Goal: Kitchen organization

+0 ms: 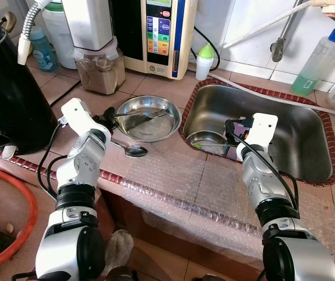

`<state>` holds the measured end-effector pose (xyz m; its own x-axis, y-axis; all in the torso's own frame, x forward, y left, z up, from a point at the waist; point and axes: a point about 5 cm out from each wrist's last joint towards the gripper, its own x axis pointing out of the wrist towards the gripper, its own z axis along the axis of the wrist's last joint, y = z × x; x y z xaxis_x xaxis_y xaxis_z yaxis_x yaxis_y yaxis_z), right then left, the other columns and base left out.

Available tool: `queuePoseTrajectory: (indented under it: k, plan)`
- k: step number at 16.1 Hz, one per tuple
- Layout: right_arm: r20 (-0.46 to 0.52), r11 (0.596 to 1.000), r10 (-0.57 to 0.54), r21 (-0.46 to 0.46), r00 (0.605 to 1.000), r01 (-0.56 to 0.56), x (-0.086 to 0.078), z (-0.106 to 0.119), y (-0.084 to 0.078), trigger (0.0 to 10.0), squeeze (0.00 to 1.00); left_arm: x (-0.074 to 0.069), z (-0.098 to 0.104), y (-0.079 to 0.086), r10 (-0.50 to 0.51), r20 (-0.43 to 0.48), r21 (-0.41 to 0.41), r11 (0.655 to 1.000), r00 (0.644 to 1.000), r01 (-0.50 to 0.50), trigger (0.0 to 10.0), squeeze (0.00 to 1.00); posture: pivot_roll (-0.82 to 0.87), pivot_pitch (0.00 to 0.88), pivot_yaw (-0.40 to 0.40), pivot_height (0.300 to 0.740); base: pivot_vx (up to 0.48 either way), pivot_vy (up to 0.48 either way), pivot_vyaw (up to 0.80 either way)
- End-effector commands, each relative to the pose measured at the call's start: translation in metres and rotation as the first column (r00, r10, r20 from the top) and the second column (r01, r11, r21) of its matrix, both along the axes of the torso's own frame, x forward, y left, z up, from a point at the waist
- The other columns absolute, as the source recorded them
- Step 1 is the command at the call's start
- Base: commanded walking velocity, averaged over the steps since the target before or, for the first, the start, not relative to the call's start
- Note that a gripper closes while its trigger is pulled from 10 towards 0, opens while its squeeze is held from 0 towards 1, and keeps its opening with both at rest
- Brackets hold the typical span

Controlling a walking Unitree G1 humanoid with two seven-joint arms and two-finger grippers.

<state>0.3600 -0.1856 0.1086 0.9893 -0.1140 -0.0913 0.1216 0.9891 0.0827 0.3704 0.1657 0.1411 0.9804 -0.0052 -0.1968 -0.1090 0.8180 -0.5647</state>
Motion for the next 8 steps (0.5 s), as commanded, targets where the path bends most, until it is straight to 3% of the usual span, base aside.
queuePoseTrajectory:
  k: [1,8]
  plan:
    - [0.0,1.0,0.01,-0.003,1.0,-0.01,0.0008,0.0017,0.001,10.0,0.0,0.0007,0.0013,0.001,0.012,-0.007,-0.005,1.0,1.0,-0.012,0.0,0.0,0.03,0.0,0.0,0.74,0.0,0.0,0.0]
    - [-0.012,1.0,0.015,0.001,1.0,-0.015,-0.0006,-0.0023,0.0035,10.0,0.0,0.0,0.0053,0.0046,0.044,0.015,-0.027,0.999,0.999,-0.043,0.0,0.0,0.04,0.0,-0.003,0.74,0.0,0.0,0.0]
